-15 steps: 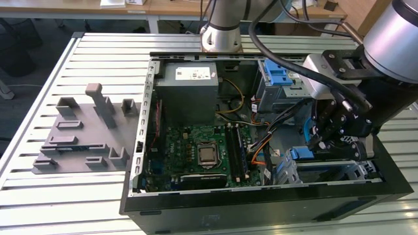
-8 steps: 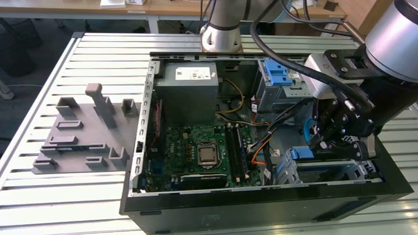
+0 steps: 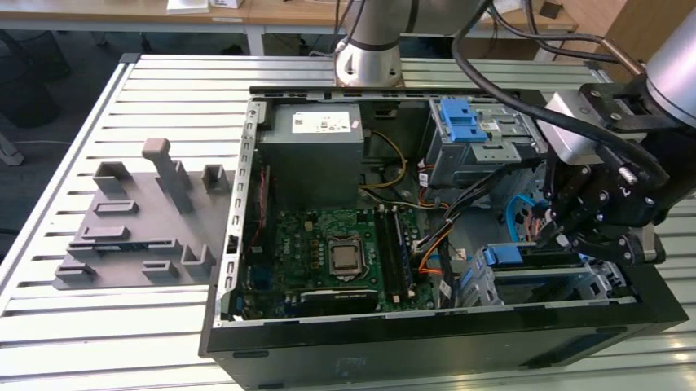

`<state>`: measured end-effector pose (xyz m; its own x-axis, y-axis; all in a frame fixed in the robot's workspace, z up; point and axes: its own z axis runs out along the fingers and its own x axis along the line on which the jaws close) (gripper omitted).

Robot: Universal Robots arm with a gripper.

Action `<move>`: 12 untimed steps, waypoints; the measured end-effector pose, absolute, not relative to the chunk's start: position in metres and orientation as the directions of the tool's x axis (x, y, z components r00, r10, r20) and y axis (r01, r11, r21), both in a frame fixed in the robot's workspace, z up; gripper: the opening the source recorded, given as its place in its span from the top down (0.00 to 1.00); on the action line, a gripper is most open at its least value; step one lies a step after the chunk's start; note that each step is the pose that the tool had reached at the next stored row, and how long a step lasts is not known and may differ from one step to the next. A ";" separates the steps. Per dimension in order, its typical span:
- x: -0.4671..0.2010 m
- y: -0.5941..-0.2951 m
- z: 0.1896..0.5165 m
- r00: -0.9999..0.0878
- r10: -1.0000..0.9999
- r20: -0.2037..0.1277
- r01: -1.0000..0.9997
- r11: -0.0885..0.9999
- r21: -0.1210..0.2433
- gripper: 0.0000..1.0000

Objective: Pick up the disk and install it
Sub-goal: 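Insert the first disk wire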

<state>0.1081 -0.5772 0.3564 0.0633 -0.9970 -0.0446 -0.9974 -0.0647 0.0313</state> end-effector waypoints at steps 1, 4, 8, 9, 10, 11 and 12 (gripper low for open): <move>0.111 -0.577 0.356 0.063 -0.997 -0.045 -0.997 -0.065 0.032 0.89; 0.117 -0.577 0.356 0.063 -0.997 -0.045 -0.997 -0.065 0.034 0.89; 0.121 -0.577 0.356 0.063 -0.997 -0.046 -0.997 -0.065 0.035 0.89; 0.123 -0.577 0.356 0.063 -0.997 -0.046 -0.997 -0.065 0.035 0.89; 0.124 -0.577 0.356 0.063 -0.997 -0.047 -0.997 -0.065 0.035 0.89; 0.125 -0.577 0.356 0.063 -0.997 -0.047 -0.997 -0.065 0.035 0.89; 0.125 -0.577 0.356 0.063 -0.997 -0.048 -0.997 -0.065 0.035 0.89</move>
<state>0.1252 -0.5769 0.3561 0.0633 -0.9969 -0.0476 -0.9973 -0.0650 0.0353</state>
